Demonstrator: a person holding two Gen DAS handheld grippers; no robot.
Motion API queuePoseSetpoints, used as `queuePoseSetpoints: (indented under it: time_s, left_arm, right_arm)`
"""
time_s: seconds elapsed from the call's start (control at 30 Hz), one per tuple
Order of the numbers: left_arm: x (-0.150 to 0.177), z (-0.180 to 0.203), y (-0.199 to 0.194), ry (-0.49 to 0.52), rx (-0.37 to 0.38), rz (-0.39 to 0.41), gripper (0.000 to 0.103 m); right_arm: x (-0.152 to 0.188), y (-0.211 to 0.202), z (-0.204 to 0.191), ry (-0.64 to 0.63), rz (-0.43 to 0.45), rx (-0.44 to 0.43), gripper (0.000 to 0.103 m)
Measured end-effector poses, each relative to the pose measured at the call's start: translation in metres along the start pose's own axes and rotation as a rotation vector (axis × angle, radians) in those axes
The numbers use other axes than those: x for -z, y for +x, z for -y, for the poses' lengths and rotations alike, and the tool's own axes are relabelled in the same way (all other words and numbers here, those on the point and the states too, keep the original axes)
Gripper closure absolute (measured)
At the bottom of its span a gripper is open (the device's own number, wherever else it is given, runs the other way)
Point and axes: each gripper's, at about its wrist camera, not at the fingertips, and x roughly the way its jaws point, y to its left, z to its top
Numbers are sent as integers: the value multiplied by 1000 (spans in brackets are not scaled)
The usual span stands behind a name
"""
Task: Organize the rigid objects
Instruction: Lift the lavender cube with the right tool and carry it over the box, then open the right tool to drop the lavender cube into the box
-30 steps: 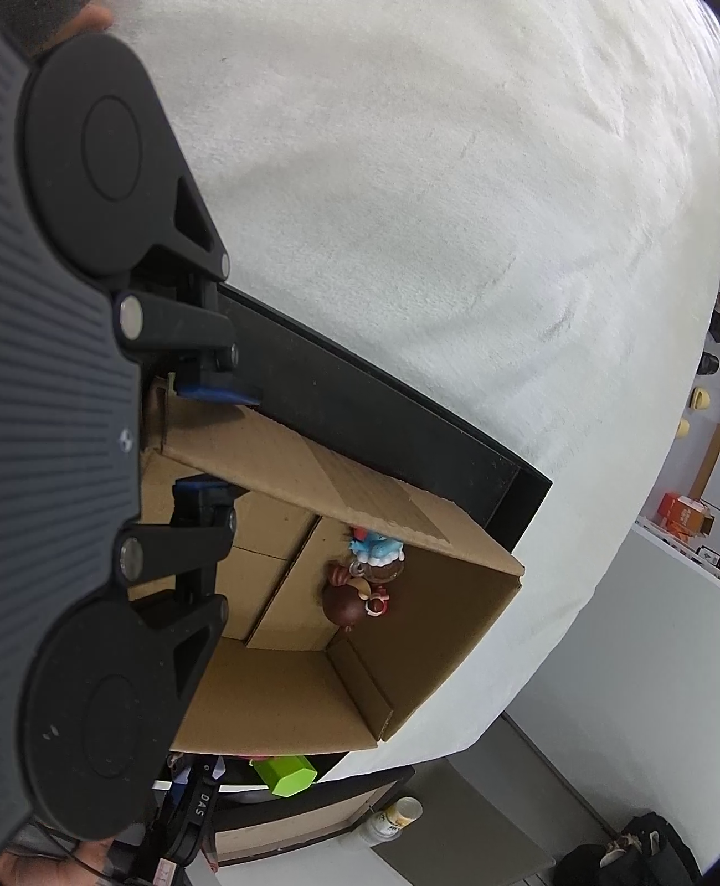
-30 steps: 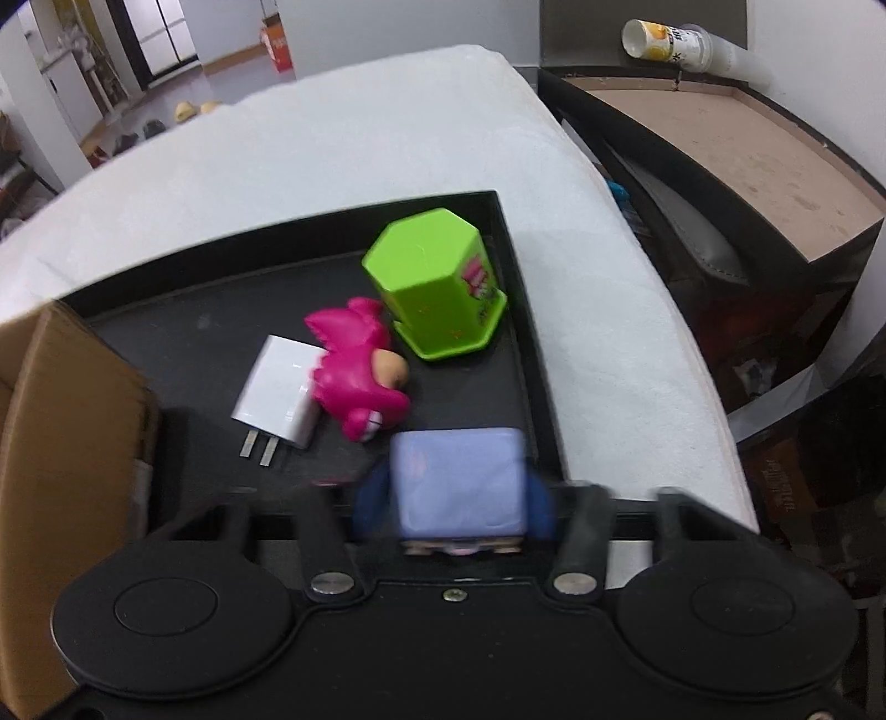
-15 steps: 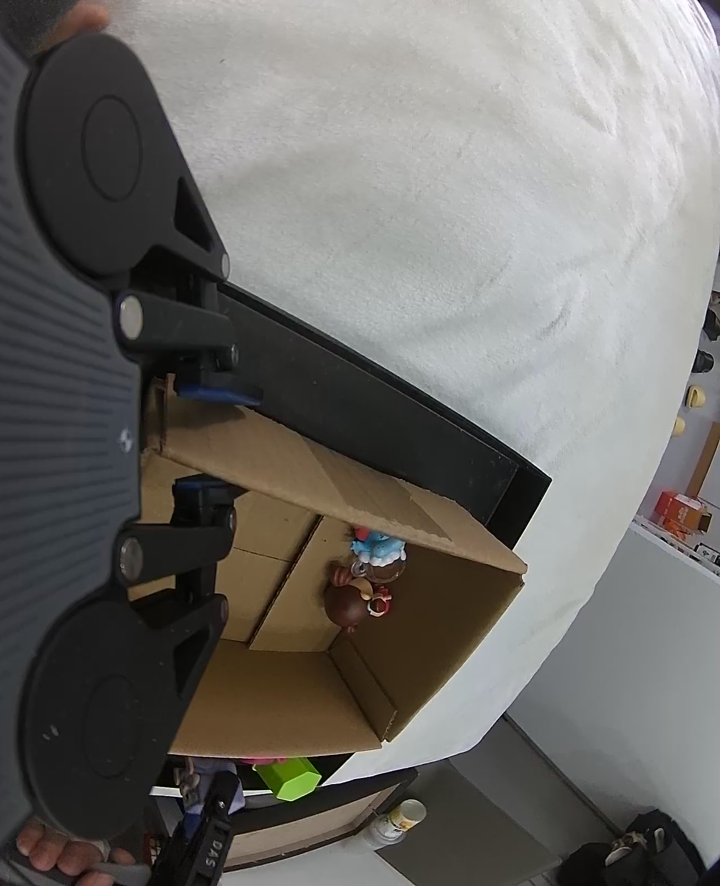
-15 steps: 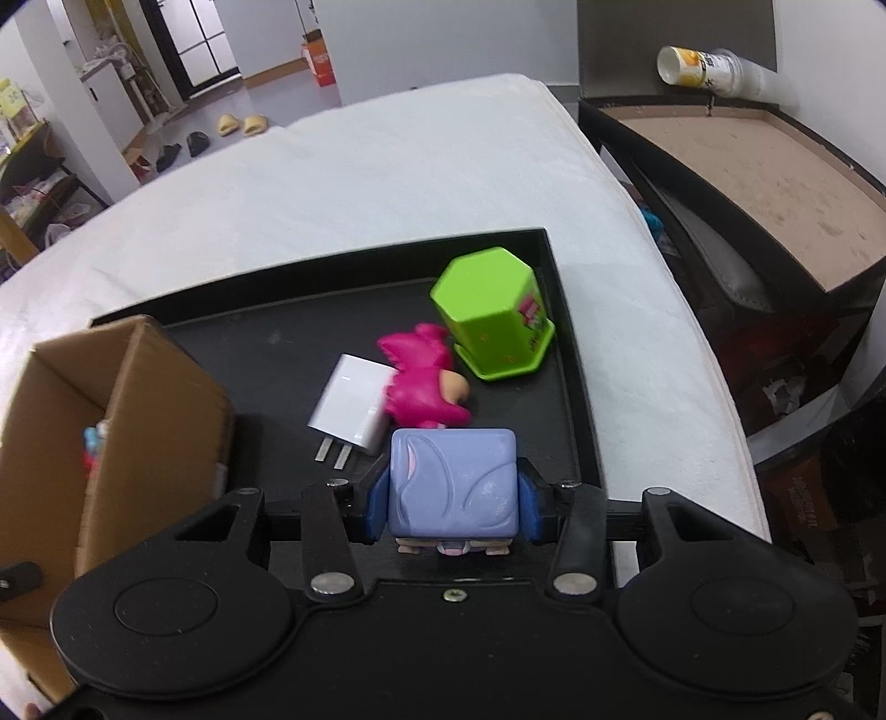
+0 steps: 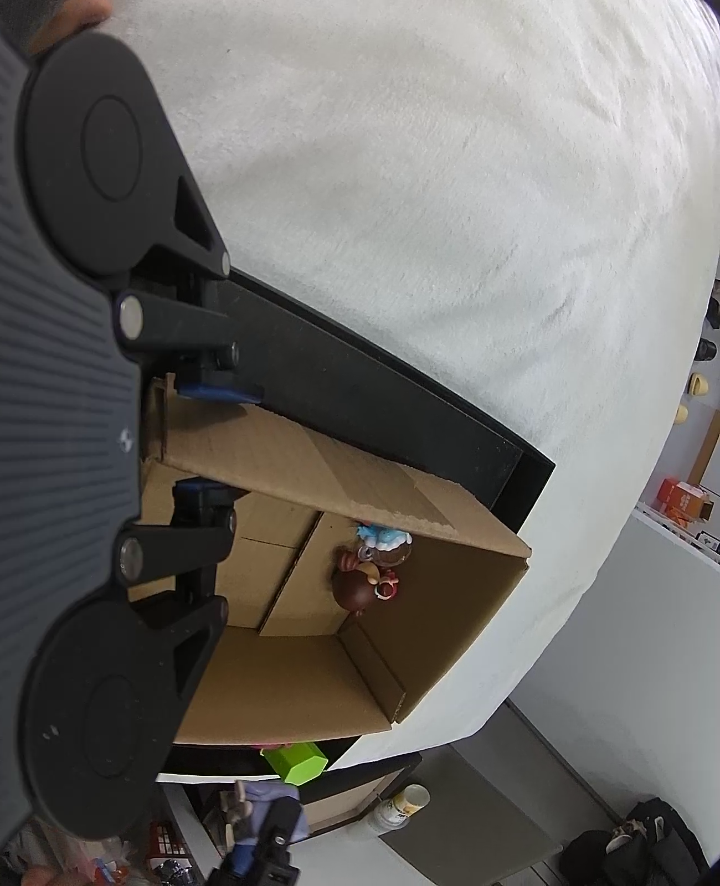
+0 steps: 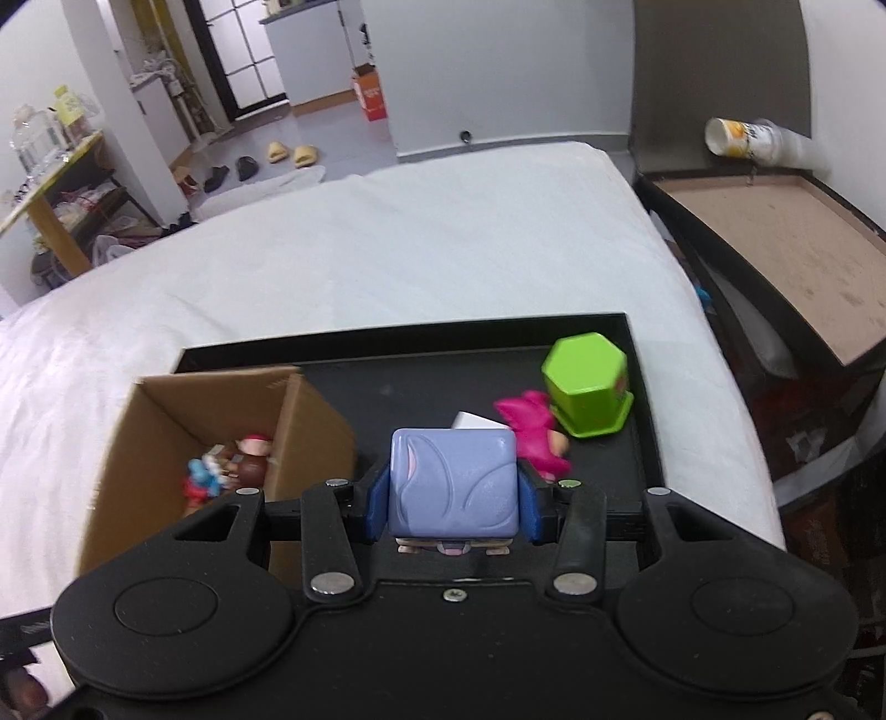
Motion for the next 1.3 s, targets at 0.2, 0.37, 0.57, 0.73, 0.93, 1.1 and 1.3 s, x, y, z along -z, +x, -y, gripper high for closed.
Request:
queuePoseSetpoints:
  time_s: [0.2,0.37,0.57,0.73,0.93,1.1,1.3]
  left_arm:
    - [1,0,0,7,10,2,78]
    - [2,-1,0,5,32,-9,78]
    - [3,-3,0,2,46,-16,77]
    - [4,-2,0,10,54,-21,77]
    - [4,-2,1,17,60,-17,77]
    - [3,-5,0,4,69,-21,77]
    - [1,-6,0,-1,76,-25,77]
  right_arm:
    - [-5,-6,-29,-47,15,-9,60]
    - [-9,-6,-53,-93,18,-20,60]
    - [-11,-1,-76,-136,14,-20,59]
    - [-8,8,-94,-177,1,-16,59]
    - [-5,21,-113,-240,-5,-2,59]
    - [-5,29,-124,-263,-11,5,59]
    - [-3,39,-136,-296,-25,11,59]
